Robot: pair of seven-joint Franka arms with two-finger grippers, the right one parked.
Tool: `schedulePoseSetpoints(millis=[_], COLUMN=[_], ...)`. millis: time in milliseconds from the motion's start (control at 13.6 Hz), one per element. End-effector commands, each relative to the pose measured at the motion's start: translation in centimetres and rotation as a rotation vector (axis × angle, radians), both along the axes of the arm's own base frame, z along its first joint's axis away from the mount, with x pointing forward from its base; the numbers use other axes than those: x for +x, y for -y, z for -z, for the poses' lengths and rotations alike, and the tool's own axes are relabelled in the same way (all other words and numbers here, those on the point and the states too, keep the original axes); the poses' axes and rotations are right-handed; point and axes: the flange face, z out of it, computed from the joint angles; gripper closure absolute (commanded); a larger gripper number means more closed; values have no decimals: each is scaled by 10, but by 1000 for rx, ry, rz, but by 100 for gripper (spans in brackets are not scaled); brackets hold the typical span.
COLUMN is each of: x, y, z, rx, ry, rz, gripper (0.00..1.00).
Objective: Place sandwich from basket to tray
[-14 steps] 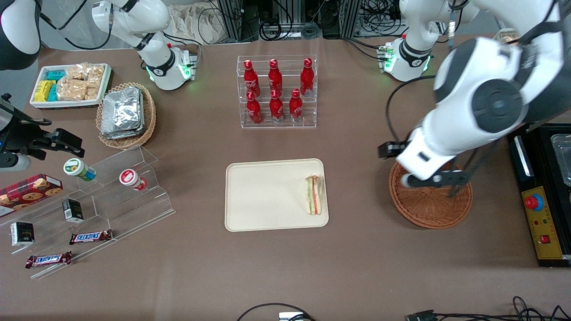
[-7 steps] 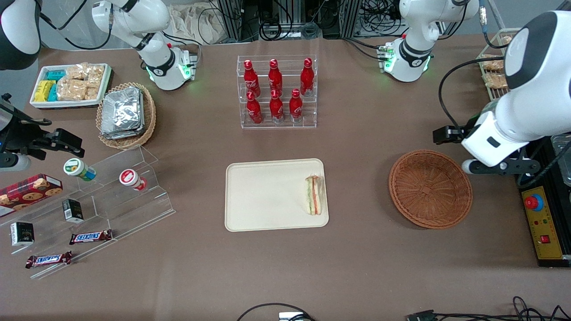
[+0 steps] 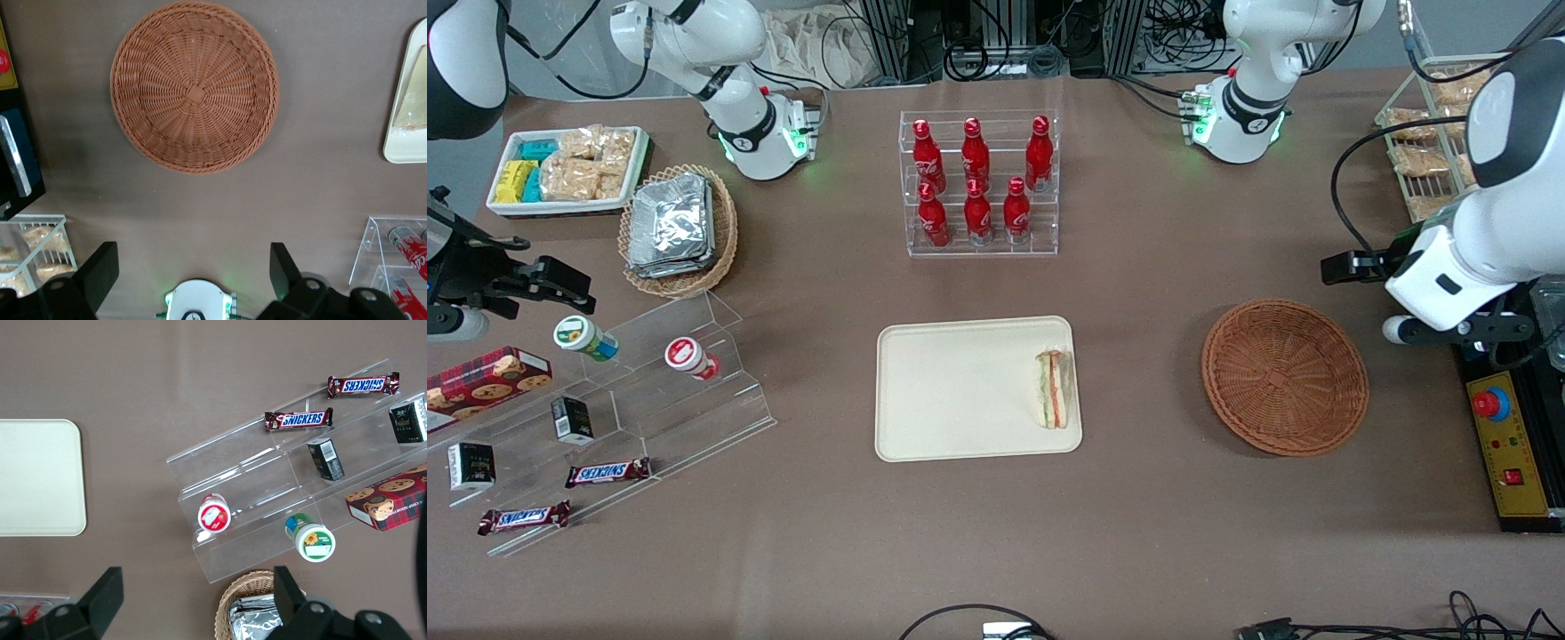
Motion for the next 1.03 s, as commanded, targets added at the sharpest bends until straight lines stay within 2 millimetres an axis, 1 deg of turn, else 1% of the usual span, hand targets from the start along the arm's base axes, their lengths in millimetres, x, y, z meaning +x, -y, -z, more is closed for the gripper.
schedulePoseSetpoints(millis=[0, 368, 441, 662, 956], x=[-27, -26, -25, -23, -23], y=[1, -2, 1, 1, -1], z=[-4, -12, -12, -9, -9], rx=[8, 6, 7, 6, 0], ry=[63, 111, 113, 107, 106], rz=[11, 11, 17, 17, 8], gripper=[0, 0, 0, 0, 0])
